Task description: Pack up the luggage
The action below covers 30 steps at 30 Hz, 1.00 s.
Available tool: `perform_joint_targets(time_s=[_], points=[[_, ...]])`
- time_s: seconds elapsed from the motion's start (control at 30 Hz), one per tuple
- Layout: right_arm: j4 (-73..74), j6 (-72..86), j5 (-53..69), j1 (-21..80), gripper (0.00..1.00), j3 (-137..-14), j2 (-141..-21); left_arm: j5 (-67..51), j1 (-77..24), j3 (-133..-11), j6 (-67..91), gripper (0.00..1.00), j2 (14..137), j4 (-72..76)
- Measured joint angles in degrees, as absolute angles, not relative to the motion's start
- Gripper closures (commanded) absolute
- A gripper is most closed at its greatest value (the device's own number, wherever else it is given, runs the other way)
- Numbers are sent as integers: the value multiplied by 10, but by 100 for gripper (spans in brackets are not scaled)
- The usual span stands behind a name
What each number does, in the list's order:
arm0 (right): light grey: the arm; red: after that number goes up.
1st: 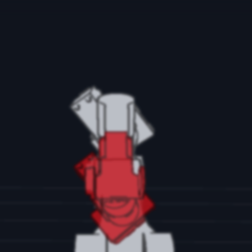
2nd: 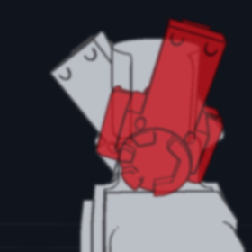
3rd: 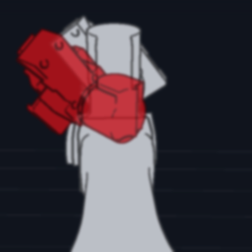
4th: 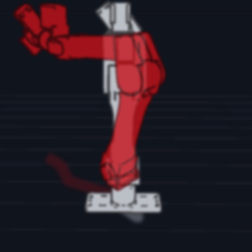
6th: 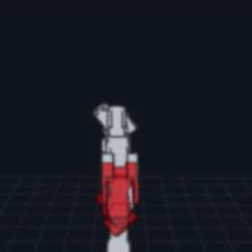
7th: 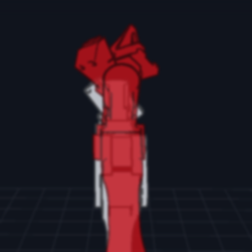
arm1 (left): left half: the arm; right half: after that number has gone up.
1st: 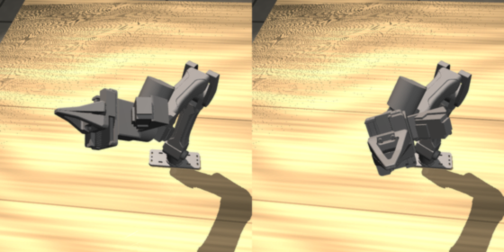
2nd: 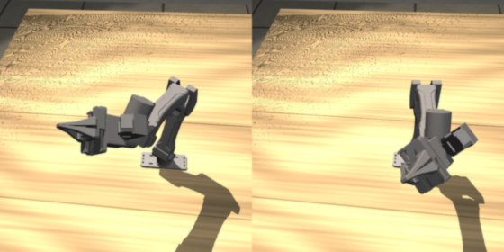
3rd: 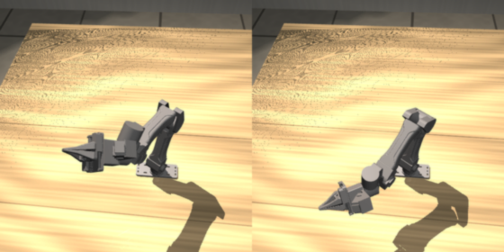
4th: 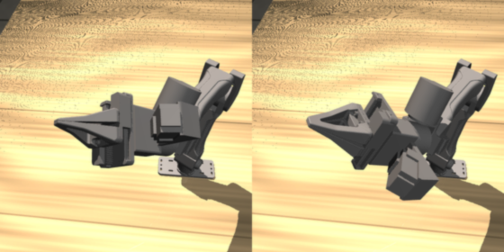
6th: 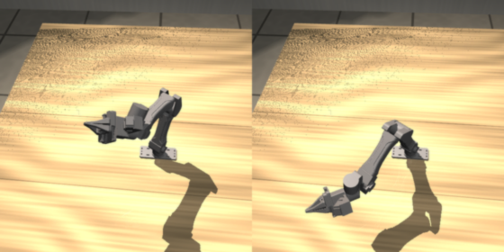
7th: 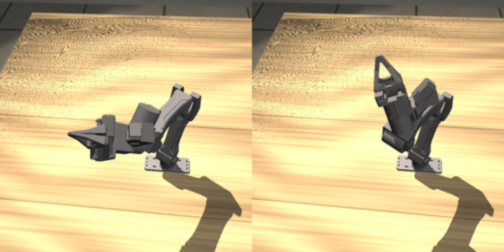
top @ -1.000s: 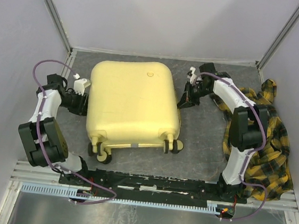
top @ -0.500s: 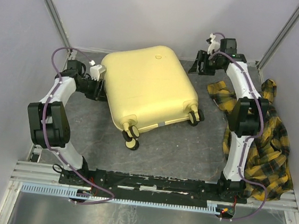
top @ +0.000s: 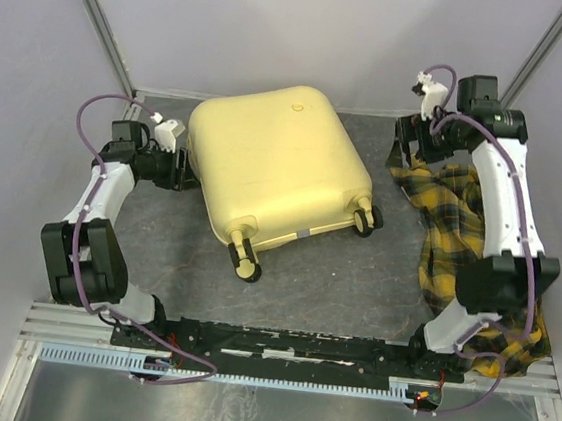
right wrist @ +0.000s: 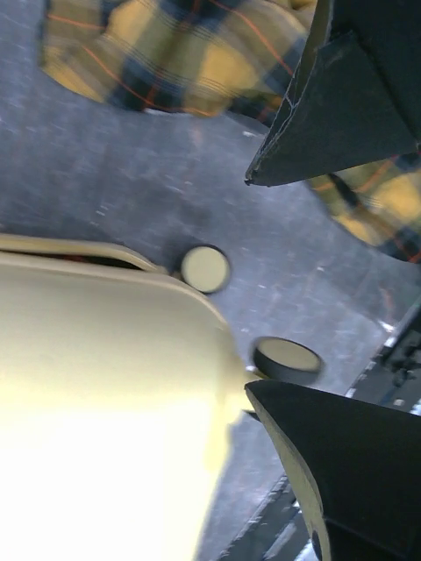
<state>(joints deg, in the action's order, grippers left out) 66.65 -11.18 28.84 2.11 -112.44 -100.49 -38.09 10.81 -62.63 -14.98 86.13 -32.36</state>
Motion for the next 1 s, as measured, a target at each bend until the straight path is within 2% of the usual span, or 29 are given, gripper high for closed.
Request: perform_joint_targets(time_s=[0.23,0.4,0.67,0.73,1.0], points=[[708,-146,215,112,1,-958,-853,-381,109,-592,-100,39,817,-278],[706,-143,171,172,1,-906,-855,-380,109,-585,-73,39,809,-260],[689,-131,136,220,1,-898,-880,-375,110,-563,-53,39,767,-244],[683,-128,134,237,3,-893,-881,-373,110,-559,-51,39,759,-240],[666,-120,84,286,24,-862,-892,-362,110,-559,-40,39,753,-234]])
